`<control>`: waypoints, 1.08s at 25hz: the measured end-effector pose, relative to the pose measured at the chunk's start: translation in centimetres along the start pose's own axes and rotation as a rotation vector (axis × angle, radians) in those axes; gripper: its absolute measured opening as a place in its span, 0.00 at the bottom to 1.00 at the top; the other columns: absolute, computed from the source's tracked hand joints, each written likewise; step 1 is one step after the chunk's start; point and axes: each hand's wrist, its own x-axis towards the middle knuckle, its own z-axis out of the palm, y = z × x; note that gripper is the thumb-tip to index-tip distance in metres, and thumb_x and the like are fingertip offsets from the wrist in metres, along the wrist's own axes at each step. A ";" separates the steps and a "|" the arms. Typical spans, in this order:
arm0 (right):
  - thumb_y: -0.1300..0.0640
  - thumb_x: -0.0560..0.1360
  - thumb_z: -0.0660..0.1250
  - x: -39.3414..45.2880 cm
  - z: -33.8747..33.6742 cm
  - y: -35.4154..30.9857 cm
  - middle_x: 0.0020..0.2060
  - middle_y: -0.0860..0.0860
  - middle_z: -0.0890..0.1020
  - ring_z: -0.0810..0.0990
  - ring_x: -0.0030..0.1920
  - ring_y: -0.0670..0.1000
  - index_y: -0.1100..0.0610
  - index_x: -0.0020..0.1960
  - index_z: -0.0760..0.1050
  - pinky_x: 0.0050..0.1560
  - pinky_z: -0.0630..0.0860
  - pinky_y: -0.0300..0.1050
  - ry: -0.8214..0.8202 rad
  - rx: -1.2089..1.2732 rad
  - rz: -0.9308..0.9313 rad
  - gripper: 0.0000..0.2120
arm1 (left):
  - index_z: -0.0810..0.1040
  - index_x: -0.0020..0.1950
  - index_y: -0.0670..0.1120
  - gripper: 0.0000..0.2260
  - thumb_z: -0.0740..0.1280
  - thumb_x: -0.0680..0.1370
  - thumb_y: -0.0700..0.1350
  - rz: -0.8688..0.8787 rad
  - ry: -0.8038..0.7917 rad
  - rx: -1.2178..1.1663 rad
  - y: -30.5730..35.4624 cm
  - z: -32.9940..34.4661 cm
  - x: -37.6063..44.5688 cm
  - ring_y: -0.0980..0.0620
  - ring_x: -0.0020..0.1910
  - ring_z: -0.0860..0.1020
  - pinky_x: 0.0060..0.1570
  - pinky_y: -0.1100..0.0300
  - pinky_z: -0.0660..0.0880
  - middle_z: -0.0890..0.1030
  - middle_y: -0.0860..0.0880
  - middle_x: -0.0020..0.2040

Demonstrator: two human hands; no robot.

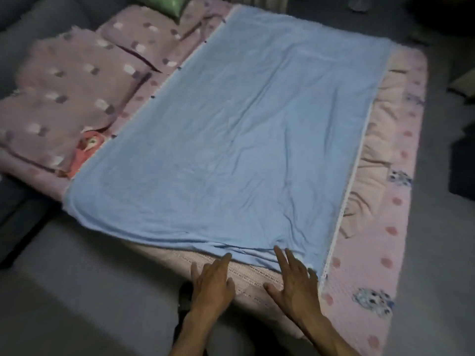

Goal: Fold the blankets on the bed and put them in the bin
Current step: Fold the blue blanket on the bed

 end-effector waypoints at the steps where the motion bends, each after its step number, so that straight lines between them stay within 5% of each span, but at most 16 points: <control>1: 0.36 0.68 0.65 0.6 2.0 0.0 0.75 0.51 0.65 0.70 0.71 0.56 0.42 0.79 0.52 0.65 0.67 0.63 0.006 0.048 0.096 0.43 | 0.64 0.75 0.52 0.26 0.62 0.77 0.45 0.088 0.034 0.012 -1.1 0.9 2.3 0.52 0.66 0.71 0.74 0.44 0.47 0.76 0.54 0.65; 4: 0.44 0.65 0.68 1.3 7.0 -0.7 0.70 0.55 0.73 0.78 0.63 0.57 0.47 0.77 0.55 0.57 0.75 0.62 0.044 0.069 0.308 0.44 | 0.80 0.55 0.50 0.19 0.67 0.64 0.42 0.389 0.131 0.059 -4.1 5.6 7.7 0.50 0.43 0.82 0.67 0.42 0.59 0.82 0.54 0.41; 7: 0.48 0.71 0.67 3.7 11.3 -0.4 0.78 0.52 0.60 0.68 0.72 0.56 0.47 0.80 0.50 0.69 0.63 0.62 -0.087 0.098 0.539 0.42 | 0.82 0.47 0.49 0.18 0.73 0.58 0.42 0.557 -0.012 0.195 -5.8 9.7 12.0 0.47 0.38 0.80 0.64 0.41 0.60 0.80 0.52 0.38; 11: 0.57 0.61 0.76 7.1 16.4 1.9 0.73 0.58 0.69 0.74 0.66 0.63 0.52 0.76 0.63 0.59 0.71 0.69 0.108 0.023 0.551 0.45 | 0.80 0.58 0.46 0.27 0.74 0.59 0.41 0.664 -0.025 0.375 -4.8 14.3 17.1 0.41 0.48 0.78 0.65 0.31 0.59 0.80 0.44 0.51; 15: 0.62 0.72 0.64 11.7 20.6 7.8 0.74 0.60 0.65 0.63 0.73 0.66 0.53 0.78 0.60 0.69 0.51 0.73 0.339 -0.250 0.431 0.35 | 0.72 0.70 0.44 0.36 0.73 0.62 0.45 0.782 0.057 0.505 -3.7 20.6 22.2 0.39 0.48 0.75 0.68 0.30 0.55 0.77 0.40 0.53; 18: 0.62 0.71 0.66 13.3 21.5 9.8 0.52 0.60 0.79 0.77 0.53 0.62 0.58 0.68 0.73 0.64 0.63 0.67 0.462 -0.318 0.313 0.25 | 0.78 0.53 0.42 0.20 0.75 0.62 0.42 0.908 0.084 0.404 -3.2 22.4 22.9 0.43 0.34 0.74 0.63 0.39 0.68 0.77 0.44 0.37; 20: 0.62 0.65 0.69 12.4 20.9 9.9 0.39 0.56 0.79 0.76 0.42 0.59 0.58 0.57 0.77 0.53 0.67 0.58 0.484 -0.290 0.294 0.20 | 0.76 0.45 0.43 0.13 0.75 0.63 0.41 0.918 0.099 0.335 -3.2 22.3 22.1 0.45 0.28 0.72 0.54 0.47 0.73 0.75 0.46 0.32; 23: 0.64 0.63 0.66 8.0 20.1 10.1 0.32 0.54 0.78 0.76 0.35 0.58 0.58 0.50 0.77 0.49 0.66 0.55 0.414 -0.278 0.345 0.16 | 0.78 0.47 0.43 0.15 0.71 0.62 0.42 0.877 0.009 0.357 -3.8 21.3 18.8 0.46 0.26 0.72 0.43 0.52 0.66 0.75 0.48 0.32; 27: 0.62 0.63 0.63 1.4 20.9 9.5 0.27 0.55 0.76 0.75 0.31 0.58 0.56 0.36 0.72 0.48 0.70 0.58 0.261 -0.251 0.455 0.04 | 0.82 0.45 0.50 0.17 0.77 0.58 0.48 0.955 -0.348 0.468 -5.4 21.1 12.7 0.50 0.29 0.78 0.39 0.55 0.59 0.79 0.52 0.33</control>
